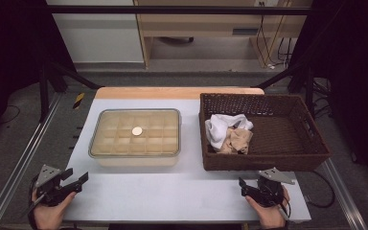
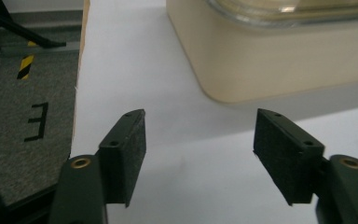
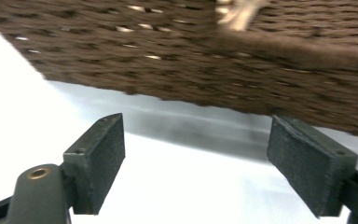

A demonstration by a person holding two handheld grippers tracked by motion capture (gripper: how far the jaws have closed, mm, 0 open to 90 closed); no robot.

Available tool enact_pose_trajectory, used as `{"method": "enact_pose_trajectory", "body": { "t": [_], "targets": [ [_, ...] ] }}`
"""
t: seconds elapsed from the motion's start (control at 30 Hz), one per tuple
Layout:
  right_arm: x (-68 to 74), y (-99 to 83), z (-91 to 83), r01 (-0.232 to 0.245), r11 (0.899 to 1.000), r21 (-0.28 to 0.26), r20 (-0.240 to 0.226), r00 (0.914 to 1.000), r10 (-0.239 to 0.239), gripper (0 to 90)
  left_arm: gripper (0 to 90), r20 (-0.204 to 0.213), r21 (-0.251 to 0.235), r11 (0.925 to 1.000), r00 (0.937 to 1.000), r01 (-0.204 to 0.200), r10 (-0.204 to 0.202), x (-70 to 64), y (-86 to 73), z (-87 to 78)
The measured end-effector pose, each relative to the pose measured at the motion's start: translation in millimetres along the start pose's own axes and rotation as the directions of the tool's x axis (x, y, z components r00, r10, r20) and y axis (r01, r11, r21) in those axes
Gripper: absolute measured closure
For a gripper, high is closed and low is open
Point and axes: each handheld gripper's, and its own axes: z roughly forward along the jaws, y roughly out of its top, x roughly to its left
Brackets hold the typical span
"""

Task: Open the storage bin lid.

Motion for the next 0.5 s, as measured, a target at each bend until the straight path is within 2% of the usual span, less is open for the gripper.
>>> {"method": "enact_pose_trajectory", "body": {
  "t": [0.1, 0.2, 0.27, 0.3, 0.47, 0.5],
  "targets": [
    [5.9, 1.3, 0.8, -0.008, 1.000, -0.013, -0.051, 0.9987, 0.007, 25.9, 39.8, 0.008, -0.005, 1.0000, 0.9999, -0.008, 0.008, -5.0, 0.7, -3.3],
    [9.6, 0.8, 0.0, 0.008, 1.000, -0.020, -0.060, 0.9982, -0.009, 28.8, 42.8, 0.021, -0.009, 0.9999, 0.9997, -0.008, 0.009, -7.3, 1.3, -5.0],
    [15.1, 0.8, -0.8, 0.019, 1.000, -0.016, -0.088, 0.9959, -0.020, 31.5, 44.0, 0.030, -0.014, 0.9999, 0.9995, -0.009, 0.009, -8.3, 1.9, -5.9],
    [20.5, 1.3, -0.5, 0.022, 1.000, -0.016, -0.123, 0.9921, -0.024, 33.3, 44.1, 0.040, -0.012, 0.9999, 0.9991, -0.010, 0.010, -9.1, 2.0, -5.9],
    [35.4, 3.3, 1.3, 0.049, 0.999, -0.022, -0.174, 0.9834, -0.052, 35.4, 42.6, 0.066, -0.014, 0.9998, 0.9978, -0.011, 0.012, -12.3, 3.3, -7.2],
    [39.0, 3.6, 1.3, 0.051, 0.998, -0.024, -0.186, 0.9811, -0.055, 35.7, 42.1, 0.081, -0.015, 0.9999, 0.9967, -0.008, 0.009, -13.5, 4.1, -6.9]
  ]
}}
